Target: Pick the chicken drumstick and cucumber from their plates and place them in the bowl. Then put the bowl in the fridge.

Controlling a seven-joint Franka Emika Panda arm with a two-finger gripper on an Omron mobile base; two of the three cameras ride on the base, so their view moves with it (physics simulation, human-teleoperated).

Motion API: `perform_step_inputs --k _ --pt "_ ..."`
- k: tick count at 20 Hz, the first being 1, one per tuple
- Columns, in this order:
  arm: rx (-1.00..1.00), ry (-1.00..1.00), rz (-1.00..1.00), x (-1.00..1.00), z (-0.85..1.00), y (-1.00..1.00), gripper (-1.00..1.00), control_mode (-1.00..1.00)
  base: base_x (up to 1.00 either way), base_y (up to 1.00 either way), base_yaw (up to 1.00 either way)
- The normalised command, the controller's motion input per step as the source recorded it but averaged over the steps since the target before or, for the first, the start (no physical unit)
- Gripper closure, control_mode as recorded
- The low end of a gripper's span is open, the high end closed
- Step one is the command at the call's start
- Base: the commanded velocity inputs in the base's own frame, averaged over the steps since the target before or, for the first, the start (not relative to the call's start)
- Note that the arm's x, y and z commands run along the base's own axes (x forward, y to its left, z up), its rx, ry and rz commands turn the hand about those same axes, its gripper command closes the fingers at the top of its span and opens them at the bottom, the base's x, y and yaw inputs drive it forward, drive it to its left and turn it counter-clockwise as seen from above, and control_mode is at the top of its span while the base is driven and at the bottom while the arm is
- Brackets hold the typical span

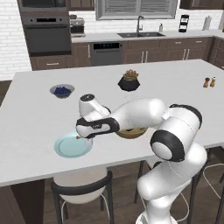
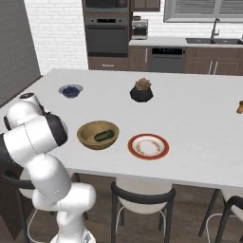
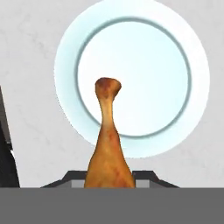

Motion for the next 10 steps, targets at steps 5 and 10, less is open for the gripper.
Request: perform_step_inputs --k 5,10 --pt "0.01 0.02 -0.26 -0.01 0.88 -0.86 1.00 -1.00 0.00 0.00 0.00" --pt "0.01 0.01 -0.38 0.01 0.35 -0.94 1.00 -1.00 0.00 0.00 0.00"
